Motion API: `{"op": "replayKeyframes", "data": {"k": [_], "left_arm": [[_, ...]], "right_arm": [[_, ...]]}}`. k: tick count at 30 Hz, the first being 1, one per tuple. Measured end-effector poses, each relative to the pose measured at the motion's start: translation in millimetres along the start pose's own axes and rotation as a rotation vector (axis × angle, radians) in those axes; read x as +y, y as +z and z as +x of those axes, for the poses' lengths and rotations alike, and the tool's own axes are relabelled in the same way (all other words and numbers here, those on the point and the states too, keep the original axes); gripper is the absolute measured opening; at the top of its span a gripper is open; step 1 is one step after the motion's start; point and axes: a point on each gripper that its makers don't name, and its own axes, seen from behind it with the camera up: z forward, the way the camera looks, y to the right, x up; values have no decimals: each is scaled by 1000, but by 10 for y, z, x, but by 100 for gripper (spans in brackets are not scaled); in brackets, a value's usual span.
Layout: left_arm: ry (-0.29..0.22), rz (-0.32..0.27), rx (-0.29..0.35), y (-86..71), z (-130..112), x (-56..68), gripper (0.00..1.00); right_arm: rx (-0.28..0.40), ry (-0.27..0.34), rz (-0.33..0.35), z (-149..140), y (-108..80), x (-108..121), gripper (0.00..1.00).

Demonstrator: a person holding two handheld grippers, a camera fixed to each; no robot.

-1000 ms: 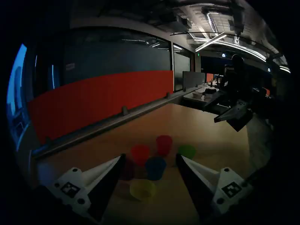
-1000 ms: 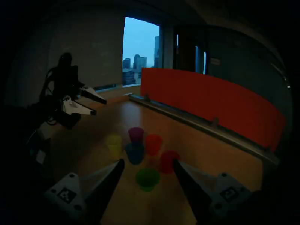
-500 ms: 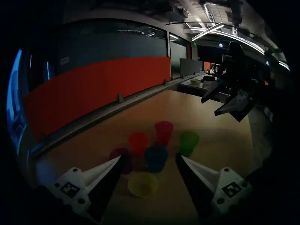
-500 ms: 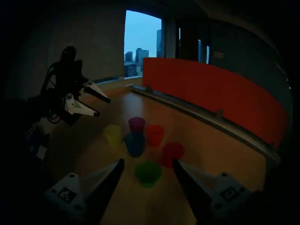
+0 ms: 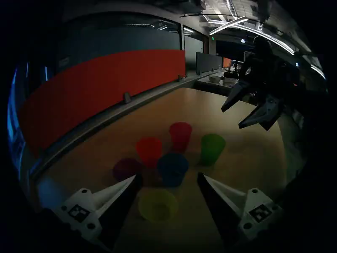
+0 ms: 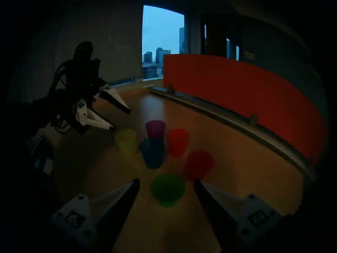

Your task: Pour water

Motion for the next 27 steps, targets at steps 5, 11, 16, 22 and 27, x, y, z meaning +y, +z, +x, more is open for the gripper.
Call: {"op": "replayKeyframes", "data": {"k": [5, 11, 16, 22, 27], "left_arm": [[-2, -4, -26, 109, -81, -17, 98], [-2, -18, -55, 200, -147, -4, 98], [5, -27, -78, 284, -182, 10, 98], [10, -33, -114, 393, -241, 21, 98], [15, -31, -145, 479, -291, 3, 98]], "right_arm": [[-18, 5, 11, -86, 68, 9, 99], [-35, 12, 29, -167, 147, 10, 99], [-46, 12, 37, -236, 203, 13, 99], [-61, 8, 40, -336, 262, 29, 99], [-73, 10, 43, -420, 295, 47, 99]]}}
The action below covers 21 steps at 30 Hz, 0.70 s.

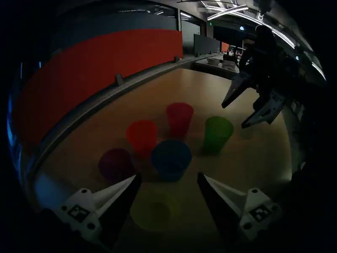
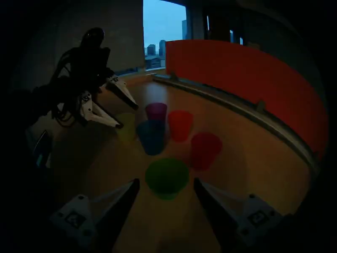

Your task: Pour water

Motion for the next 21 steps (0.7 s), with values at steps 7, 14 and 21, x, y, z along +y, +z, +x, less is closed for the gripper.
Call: {"op": "replayKeyframes", "data": {"k": [7, 14, 21], "left_arm": [[-1, -1, -39, 140, -55, -23, 98], [1, -4, -73, 256, -98, -28, 98], [-2, -7, -95, 353, -100, -40, 98]], "right_arm": [[-16, -2, 3, -106, 49, 17, 99], [-25, -2, 10, -150, 97, 19, 99], [-25, -4, 15, -169, 141, 30, 99]]}}
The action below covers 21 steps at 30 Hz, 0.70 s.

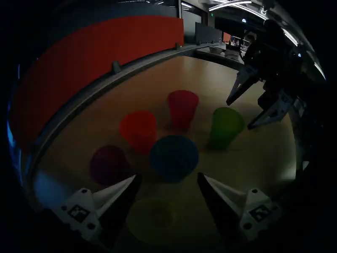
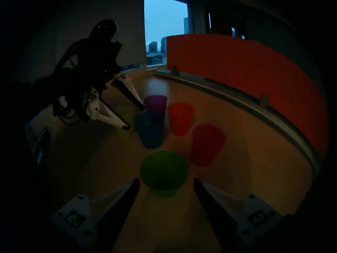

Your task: Pour water

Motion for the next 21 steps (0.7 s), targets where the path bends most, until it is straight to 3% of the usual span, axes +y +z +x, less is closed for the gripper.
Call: {"op": "replayKeyframes", "data": {"k": [21], "left_arm": [[-7, -21, -12, 242, 63, 91, 96]], "right_arm": [[-6, -9, 8, -59, 215, 26, 99]]}}
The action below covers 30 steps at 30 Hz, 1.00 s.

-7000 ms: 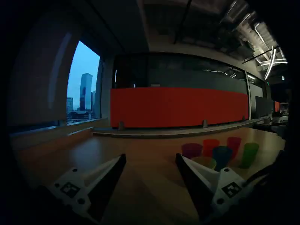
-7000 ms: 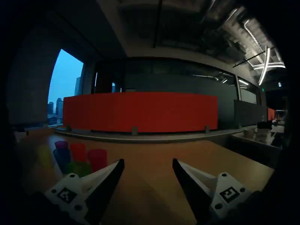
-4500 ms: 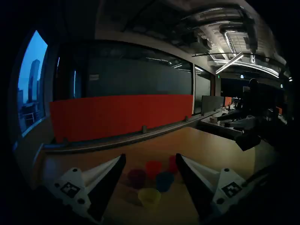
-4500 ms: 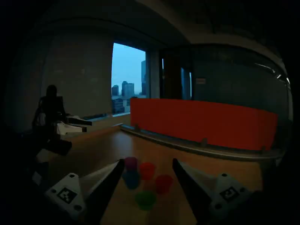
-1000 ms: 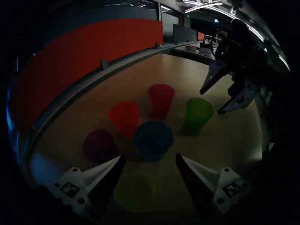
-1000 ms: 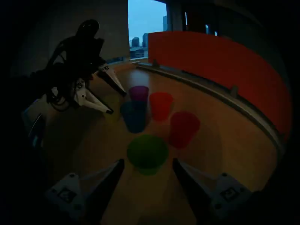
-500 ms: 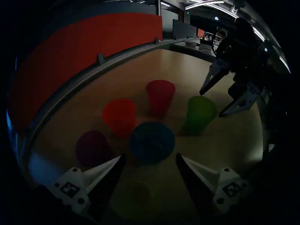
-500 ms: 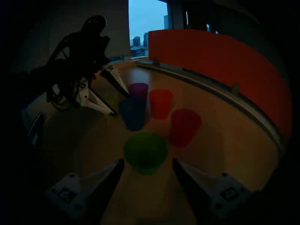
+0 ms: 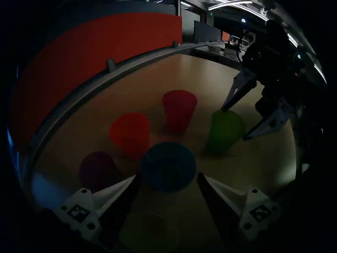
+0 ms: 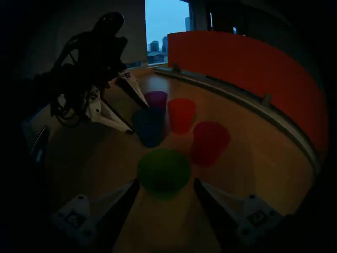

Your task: Pour water

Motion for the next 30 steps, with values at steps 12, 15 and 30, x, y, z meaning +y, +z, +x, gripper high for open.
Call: {"op": "replayKeyframes", "data": {"k": [12, 15, 30], "left_arm": [[-16, -1, 5, 96, 16, 13, 94], [-19, -2, 6, 111, 25, 14, 94], [-16, 6, 18, 178, 64, 6, 92]], "right_arm": [[-6, -8, -2, -27, 136, 18, 99], [-5, -5, 0, -29, 169, 24, 99], [3, 9, 5, -36, 243, 41, 99]]}}
